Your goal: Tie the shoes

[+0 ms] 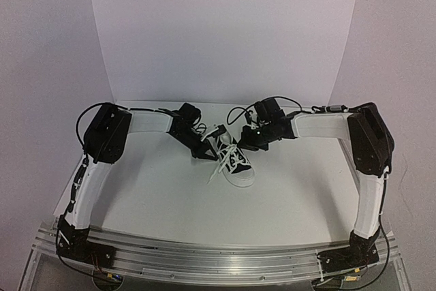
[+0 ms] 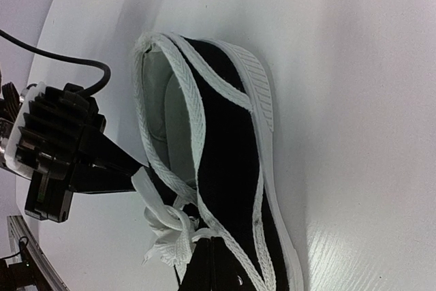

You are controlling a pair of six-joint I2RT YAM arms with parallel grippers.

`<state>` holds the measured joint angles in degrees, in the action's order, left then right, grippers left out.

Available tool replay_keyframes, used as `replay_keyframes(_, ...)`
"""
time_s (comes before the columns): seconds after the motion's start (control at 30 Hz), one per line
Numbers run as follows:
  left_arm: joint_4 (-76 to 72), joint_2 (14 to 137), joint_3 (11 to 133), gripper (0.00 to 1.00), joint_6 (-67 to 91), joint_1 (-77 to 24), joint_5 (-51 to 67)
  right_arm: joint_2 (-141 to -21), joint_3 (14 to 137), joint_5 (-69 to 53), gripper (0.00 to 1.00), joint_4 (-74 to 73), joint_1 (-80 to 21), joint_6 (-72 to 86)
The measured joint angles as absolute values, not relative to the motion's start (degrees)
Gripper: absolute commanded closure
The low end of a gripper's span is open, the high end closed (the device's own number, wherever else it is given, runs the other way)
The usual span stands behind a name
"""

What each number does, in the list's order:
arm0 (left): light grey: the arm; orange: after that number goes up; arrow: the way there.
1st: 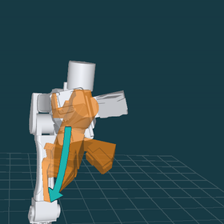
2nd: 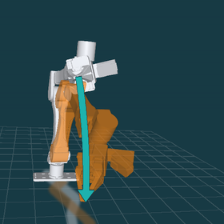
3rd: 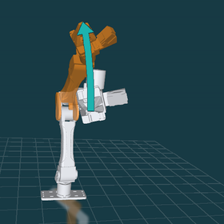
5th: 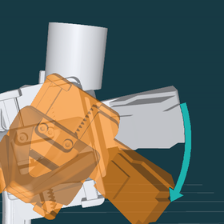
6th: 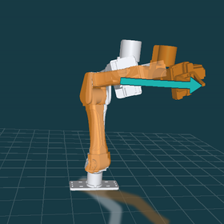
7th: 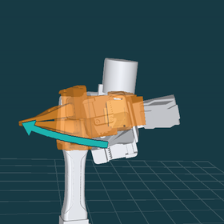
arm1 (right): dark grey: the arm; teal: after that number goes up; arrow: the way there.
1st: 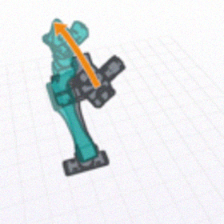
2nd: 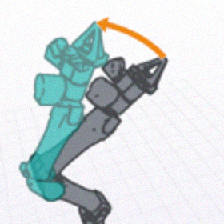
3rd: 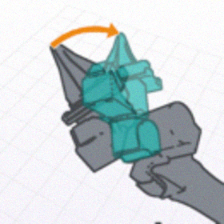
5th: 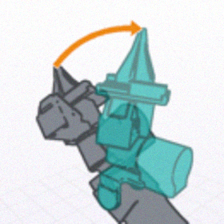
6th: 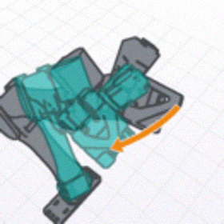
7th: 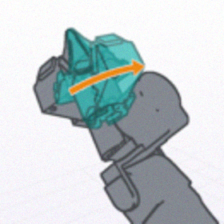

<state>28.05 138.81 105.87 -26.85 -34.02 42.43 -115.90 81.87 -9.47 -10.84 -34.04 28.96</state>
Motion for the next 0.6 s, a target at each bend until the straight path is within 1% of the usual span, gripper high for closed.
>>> replay_keyframes(0.6,29.86,131.95,98.02,1.00,-32.27,-32.40,37.01,-115.90,81.89,-3.59,1.00,-11.95,-31.52,27.42)
